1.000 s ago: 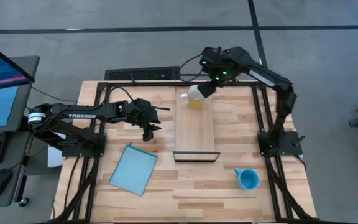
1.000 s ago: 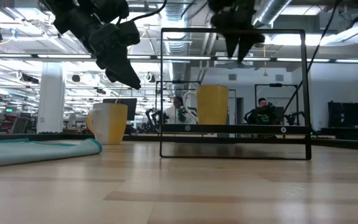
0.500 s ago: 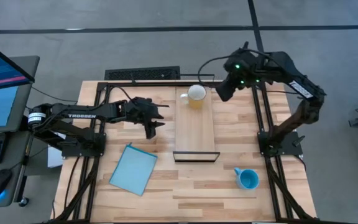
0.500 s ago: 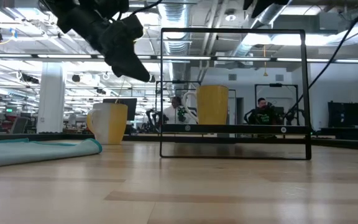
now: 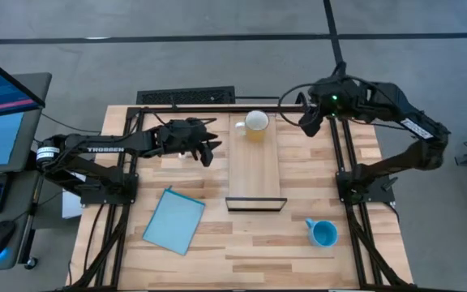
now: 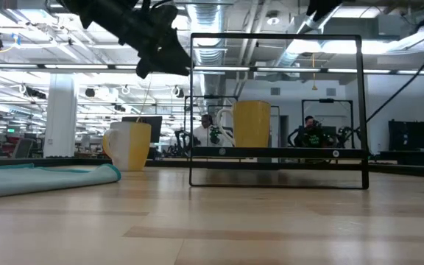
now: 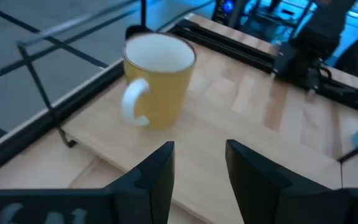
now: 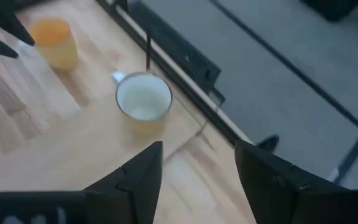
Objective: Stack small to large cups/mugs on shelf
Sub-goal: Put the orange mug on the shelf
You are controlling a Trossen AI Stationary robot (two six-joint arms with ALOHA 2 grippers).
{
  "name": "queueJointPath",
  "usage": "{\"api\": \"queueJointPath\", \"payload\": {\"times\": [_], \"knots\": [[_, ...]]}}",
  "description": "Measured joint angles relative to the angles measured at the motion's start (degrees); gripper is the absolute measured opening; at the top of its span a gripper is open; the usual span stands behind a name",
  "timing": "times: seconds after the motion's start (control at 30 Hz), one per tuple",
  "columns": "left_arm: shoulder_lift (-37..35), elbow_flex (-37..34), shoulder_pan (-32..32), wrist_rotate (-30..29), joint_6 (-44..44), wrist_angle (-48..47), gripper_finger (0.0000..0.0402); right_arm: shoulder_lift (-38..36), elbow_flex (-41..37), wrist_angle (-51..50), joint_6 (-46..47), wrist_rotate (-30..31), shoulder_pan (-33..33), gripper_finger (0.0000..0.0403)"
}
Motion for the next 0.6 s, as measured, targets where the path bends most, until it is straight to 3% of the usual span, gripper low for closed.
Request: {"api": "queueJointPath", "payload": {"times": [0.3, 0.6], "knots": [[-0.02, 3.79, 0.00, -1.87, 0.50, -5.18, 0.0135, -18.61, -29.71, 22.27, 0.10, -1.63, 0.05, 0.0221], [-0.02, 7.18, 1.88, -11.76, 1.63, -25.53, 0.0135, -33.02, -52.30, 40.91, 4.45, -1.44, 0.04, 0.0221]]}}
